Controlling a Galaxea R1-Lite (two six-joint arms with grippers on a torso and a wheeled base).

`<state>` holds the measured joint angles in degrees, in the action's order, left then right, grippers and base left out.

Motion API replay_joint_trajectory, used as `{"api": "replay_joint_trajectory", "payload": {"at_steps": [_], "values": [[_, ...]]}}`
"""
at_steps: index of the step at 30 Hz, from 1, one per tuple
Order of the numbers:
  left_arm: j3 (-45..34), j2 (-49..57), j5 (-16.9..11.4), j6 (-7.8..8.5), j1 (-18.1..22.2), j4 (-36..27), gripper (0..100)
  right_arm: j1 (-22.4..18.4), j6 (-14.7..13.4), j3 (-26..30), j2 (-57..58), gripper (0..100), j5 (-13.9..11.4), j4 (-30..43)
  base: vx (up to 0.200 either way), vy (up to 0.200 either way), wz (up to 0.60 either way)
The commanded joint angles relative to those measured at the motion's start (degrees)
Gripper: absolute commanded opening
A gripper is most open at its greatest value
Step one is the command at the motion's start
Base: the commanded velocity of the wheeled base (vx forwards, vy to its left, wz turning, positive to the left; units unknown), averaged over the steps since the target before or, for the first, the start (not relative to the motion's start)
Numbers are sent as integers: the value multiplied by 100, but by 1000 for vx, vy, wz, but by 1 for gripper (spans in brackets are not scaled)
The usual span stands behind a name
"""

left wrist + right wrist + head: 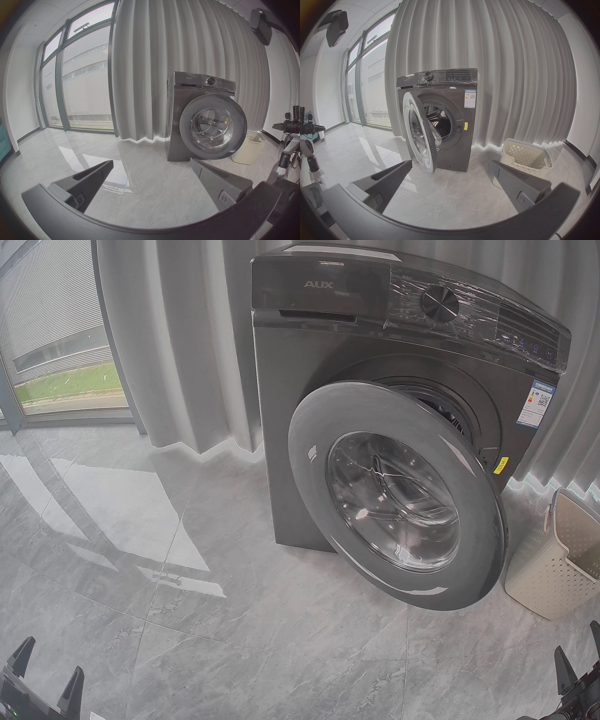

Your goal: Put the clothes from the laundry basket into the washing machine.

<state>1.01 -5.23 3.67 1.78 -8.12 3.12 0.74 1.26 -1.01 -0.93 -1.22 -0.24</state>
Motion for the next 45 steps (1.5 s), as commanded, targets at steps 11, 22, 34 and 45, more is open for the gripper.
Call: {"api": "replay_joint_trajectory", "payload": {"at_steps": [11, 22, 34, 45], "values": [[-101, -31, -51, 33, 3, 4, 100, -4, 200, 101, 93, 100, -19, -28, 0, 0, -55], [-101, -31, -42, -46, 3, -4, 100, 14, -3, -1006, 31, 100, -177, -731, 0, 0, 0], [-101, -31, -59, -37, 3, -4, 100, 1859, -802, -1929, -3739, 100, -1328, -204, 0, 0, 0], [-101, -31, -42, -46, 3, -4, 100, 2264, -758, -2615, -7018, 100, -1284, -2217, 0, 0, 0]]}}
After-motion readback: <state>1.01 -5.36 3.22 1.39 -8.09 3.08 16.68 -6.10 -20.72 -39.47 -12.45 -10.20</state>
